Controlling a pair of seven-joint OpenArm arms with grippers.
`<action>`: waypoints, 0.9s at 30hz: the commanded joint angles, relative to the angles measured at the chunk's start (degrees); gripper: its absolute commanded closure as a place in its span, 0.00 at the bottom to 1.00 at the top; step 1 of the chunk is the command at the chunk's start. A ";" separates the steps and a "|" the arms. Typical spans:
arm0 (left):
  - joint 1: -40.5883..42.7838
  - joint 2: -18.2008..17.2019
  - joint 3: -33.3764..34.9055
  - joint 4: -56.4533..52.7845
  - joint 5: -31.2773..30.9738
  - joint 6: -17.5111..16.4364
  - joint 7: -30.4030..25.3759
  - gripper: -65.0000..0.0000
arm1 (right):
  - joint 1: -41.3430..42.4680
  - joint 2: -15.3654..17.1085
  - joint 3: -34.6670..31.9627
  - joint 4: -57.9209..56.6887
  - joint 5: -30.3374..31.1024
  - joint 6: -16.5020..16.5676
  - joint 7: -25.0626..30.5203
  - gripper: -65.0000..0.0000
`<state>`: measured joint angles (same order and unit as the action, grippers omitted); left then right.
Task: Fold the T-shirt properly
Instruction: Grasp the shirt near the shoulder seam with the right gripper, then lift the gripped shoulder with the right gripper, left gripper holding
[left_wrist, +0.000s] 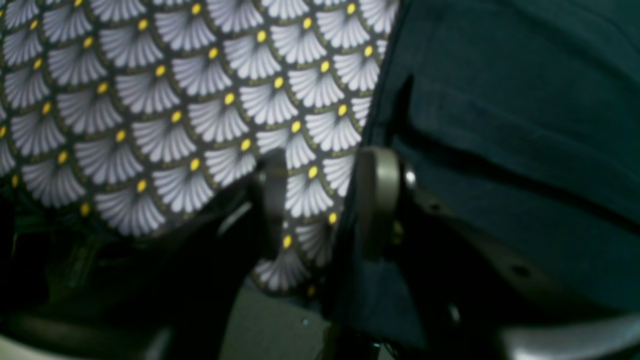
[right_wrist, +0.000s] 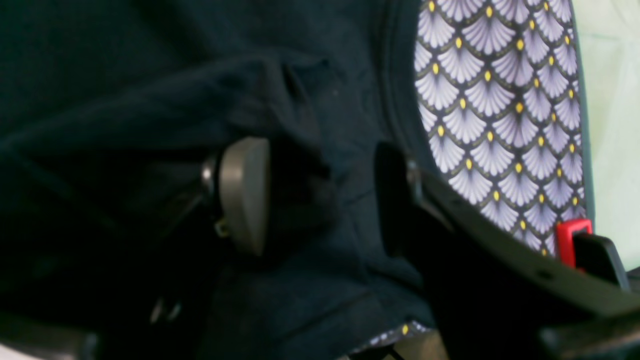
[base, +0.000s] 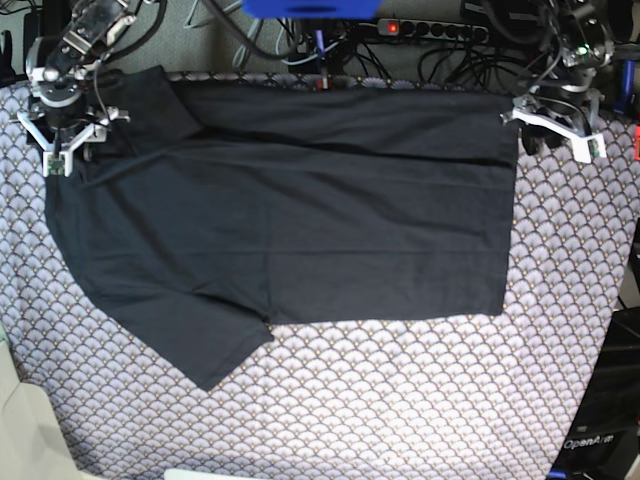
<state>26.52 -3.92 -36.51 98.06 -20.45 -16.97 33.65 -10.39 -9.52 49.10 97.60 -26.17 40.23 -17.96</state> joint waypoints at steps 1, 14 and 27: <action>0.16 -0.43 -0.10 1.06 -0.61 -0.30 -1.17 0.64 | 0.15 0.52 -0.09 0.46 0.64 -0.23 1.21 0.55; 0.16 -0.43 -0.37 1.06 -0.61 -0.21 -1.17 0.64 | 2.26 0.52 -0.18 -1.65 0.55 -0.23 1.21 1.00; 0.16 -0.43 -0.37 1.15 -0.61 -0.21 -1.17 0.64 | 7.71 0.52 -0.35 -1.29 0.20 -0.23 0.94 1.00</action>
<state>26.63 -3.92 -36.56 98.06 -20.43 -16.95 33.65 -3.14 -9.52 48.71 95.04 -26.65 40.21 -18.22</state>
